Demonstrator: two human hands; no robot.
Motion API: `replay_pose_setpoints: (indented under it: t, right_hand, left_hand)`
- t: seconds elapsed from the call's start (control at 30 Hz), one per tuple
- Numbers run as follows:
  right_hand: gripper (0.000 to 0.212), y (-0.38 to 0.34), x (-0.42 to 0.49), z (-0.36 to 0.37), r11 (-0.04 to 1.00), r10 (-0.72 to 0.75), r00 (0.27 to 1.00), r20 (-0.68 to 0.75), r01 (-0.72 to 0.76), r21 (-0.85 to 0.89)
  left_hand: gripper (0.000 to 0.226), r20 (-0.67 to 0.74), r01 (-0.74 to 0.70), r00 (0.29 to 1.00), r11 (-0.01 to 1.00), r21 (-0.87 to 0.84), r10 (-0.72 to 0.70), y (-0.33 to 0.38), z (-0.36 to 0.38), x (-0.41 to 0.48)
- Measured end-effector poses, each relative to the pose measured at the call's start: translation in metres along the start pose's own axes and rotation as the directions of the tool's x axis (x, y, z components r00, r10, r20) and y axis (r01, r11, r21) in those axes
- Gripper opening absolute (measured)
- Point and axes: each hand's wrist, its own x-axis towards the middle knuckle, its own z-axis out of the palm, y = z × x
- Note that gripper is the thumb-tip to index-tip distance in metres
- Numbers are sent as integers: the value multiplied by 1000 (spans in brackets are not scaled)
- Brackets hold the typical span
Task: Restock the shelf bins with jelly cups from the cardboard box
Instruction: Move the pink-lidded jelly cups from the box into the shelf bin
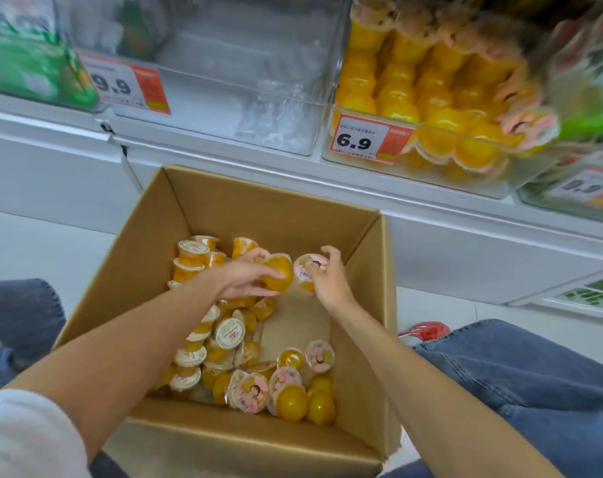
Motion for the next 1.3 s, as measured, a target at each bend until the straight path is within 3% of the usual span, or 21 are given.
replay_pose_setpoints:
  t: [0.1, 0.17, 0.23, 0.3, 0.37, 0.43, 0.53, 0.63, 0.7, 0.83, 0.9, 1.03, 1.17, 1.3]
  right_hand:
    - [48, -42, -6, -36, 982, -175, 984, -11, 176, 72]
    - [61, -72, -15, -63, 963, -238, 971, -32, 240, 122]
    - [74, -96, -24, -88, 946, -289, 955, -70, 297, 133]
    - [76, -116, -30, -111, 920, -359, 927, -109, 371, 126]
    - [77, -135, -33, -133, 883, -448, 875, -187, 465, 63]
    - [76, -153, -34, -155, 853, -506, 810, -296, 521, -32]
    - [76, -176, -19, -182, 858, -502, 744, -440, 491, -150]
    - [73, -195, 6, -200, 876, -480, 724, -496, 419, -238]
    - [70, -206, 24, -206, 888, -459, 739, -493, 376, -263]
    - [70, -219, 62, -207, 892, -446, 778, -442, 350, -286]
    - [67, -219, 74, -203, 886, -452, 787, -419, 342, -313]
    - [64, -211, 81, -197, 834, -518, 780, -350, 369, -411]
    - [59, -215, 86, -196, 769, -578, 726, -373, 332, -546]
    - [55, -219, 86, -193, 789, -574, 707, -414, 342, -510]
  left_hand:
    - [41, -37, -184, 982, 981, 64, 187, 50, 28, -18]
    - [44, -88, -320, 937, 932, 171, 338, 81, 47, -33]
    - [49, -103, -475, 835, 802, 364, 541, 112, 63, -49]
    - [48, -64, -575, 680, 585, 572, 730, 140, 79, -66]
    - [47, -9, -615, 537, 399, 680, 844, 163, 93, -76]
    - [51, 62, -610, 454, 260, 748, 889, 183, 106, -80]
    - [49, 181, -568, 300, 23, 823, 937, 210, 125, -78]
    - [52, 191, -508, 181, -74, 858, 965, 241, 134, -64]
    - [54, 180, -389, 170, -102, 916, 969, 263, 135, -48]
    - [55, 191, -133, 298, -157, 979, 935, 287, 133, -21]
    - [55, 192, -61, 330, -182, 981, 924, 290, 128, -12]
    - [49, 199, -23, 300, -202, 979, 933, 290, 117, -4]
    - [38, 176, -39, 256, -172, 984, 951, 286, 114, -1]
    - [38, 142, -22, 232, -141, 990, 962, 285, 118, 1]
